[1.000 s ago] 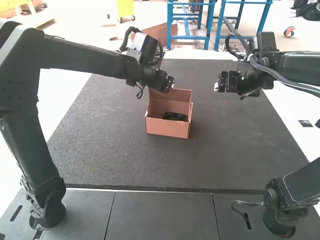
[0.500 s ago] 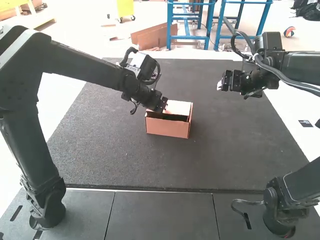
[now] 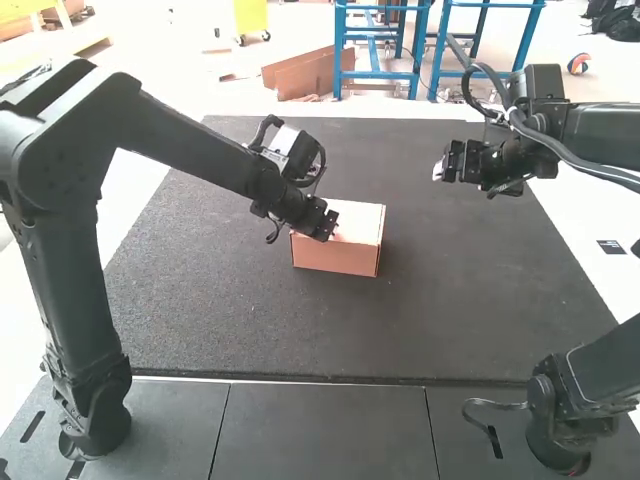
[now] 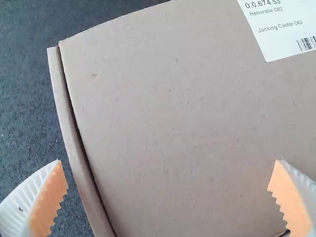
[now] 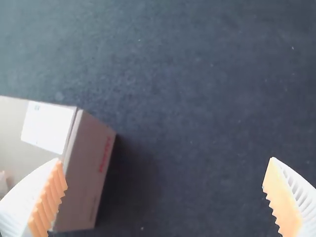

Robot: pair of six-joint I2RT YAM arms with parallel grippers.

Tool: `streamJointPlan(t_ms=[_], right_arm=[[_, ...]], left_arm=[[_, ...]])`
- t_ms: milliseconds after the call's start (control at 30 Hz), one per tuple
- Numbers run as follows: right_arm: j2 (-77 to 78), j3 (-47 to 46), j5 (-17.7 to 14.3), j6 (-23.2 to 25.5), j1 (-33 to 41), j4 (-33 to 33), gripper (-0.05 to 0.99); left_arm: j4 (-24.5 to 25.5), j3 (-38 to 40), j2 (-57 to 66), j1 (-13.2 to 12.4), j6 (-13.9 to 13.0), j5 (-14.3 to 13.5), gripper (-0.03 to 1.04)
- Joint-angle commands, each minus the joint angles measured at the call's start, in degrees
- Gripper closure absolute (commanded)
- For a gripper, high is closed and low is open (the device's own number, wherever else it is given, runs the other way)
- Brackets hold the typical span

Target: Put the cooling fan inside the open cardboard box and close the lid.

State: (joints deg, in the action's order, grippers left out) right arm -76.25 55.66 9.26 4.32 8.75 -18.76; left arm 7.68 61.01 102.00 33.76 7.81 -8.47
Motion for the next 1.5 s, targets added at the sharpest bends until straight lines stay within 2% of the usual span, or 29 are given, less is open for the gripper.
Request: streamJointPlan(t_ms=[0, 200, 367, 400, 467, 500, 533, 633, 700, 733, 767, 800, 833, 867, 900, 933, 1033, 1133, 1200, 1367, 1467], right_arm=[[2.4, 1.6, 0.7, 0.3, -0.8, 0.1, 0.02], [2.3, 1.4, 0.7, -0.9, -0.9, 0.2, 0.02], [2.6, 1.0, 0.6, -2.7, -0.9, 0.8, 0.02], [2.8, 0.9, 0.5, -3.3, -0.9, 1.2, 0.02], [3.3, 0.6, 0.2, -5.1, -0.9, 2.8, 0.02], [3.7, 0.4, 0.2, -6.0, -0.9, 3.7, 0.02], [4.2, 0.2, 0.2, -6.7, -0.9, 4.7, 0.02], [5.6, -0.8, 0.2, -10.6, -1.3, 7.1, 0.02], [7.1, -1.3, 0.4, -11.0, -1.7, 9.7, 0.02], [7.9, -1.8, 0.6, -11.1, -2.0, 11.0, 0.02], [8.5, -2.5, 0.7, -11.5, -2.2, 12.1, 0.02], [9.2, -3.0, 0.7, -11.8, -2.4, 12.9, 0.02], [9.9, -3.5, 1.0, -11.9, -2.6, 13.1, 0.02], [10.8, -4.1, 1.9, -11.8, -2.6, 13.2, 0.02], [11.5, -4.7, 2.5, -11.8, -2.5, 13.2, 0.02], [12.3, -5.3, 2.9, -11.7, -2.4, 13.2, 0.02], [14.9, -7.7, 3.9, -11.8, -2.4, 13.5, 0.02], [17.4, -10.6, 3.9, -11.8, -2.6, 15.1, 0.02], [19.1, -12.3, 3.9, -11.8, -2.7, 16.7, 0.02], [24.3, -19.0, 3.2, -11.5, -2.7, 24.5, 0.02], [27.3, -22.9, 2.5, -11.7, -2.7, 28.0, 0.02]], left_arm=[[2.2, 3.8, -1.9, 0.1, 0.1, 0.2, 0.04], [5.6, 15.4, -12.7, -2.3, -0.1, 0.2, 0.04], [8.7, 14.8, -16.7, -4.6, -0.1, 0.5, 0.04], [8.0, 13.6, -17.4, -5.1, -0.1, 0.6, 0.04], [5.0, 10.8, -19.4, -5.9, -0.6, 3.6, 0.04], [3.1, 9.4, -20.8, -6.0, -2.6, 4.8, 0.04], [1.1, 8.0, -22.0, -5.9, -3.5, 5.6, 0.04], [-1.6, 5.0, -26.4, -5.5, -0.1, 7.4, 0.04], [-2.9, 3.1, -29.5, -5.6, -1.0, 9.7, 0.04], [-4.3, 1.8, -30.8, -5.7, -2.9, 11.0, 0.04], [-5.4, 0.7, -32.1, -5.6, -5.4, 10.8, 0.04], [-6.6, -0.7, -33.3, -5.7, -6.2, 10.6, 0.04], [-8.3, -2.2, -34.2, -5.8, -6.1, 10.5, 0.04], [-10.6, -3.7, -35.4, -5.9, -5.9, 8.2, 0.04], [-12.2, -5.5, -36.7, -6.1, -4.6, 4.7, 0.04], [-13.8, -7.3, -38.0, -6.2, -3.4, 3.7, 0.04], [-19.6, -14.2, -43.3, -6.5, -2.0, 3.2, 0.04], [-24.3, -20.8, -47.2, -7.4, -2.0, 2.6, 0.04], [-27.2, -24.7, -49.5, -8.3, -2.3, 1.2, 0.04], [-31.0, -31.5, -53.4, -11.0, -3.1, -1.1, 0.04], [-33.8, -35.4, -55.2, -12.8, -3.4, -1.2, 0.04]])
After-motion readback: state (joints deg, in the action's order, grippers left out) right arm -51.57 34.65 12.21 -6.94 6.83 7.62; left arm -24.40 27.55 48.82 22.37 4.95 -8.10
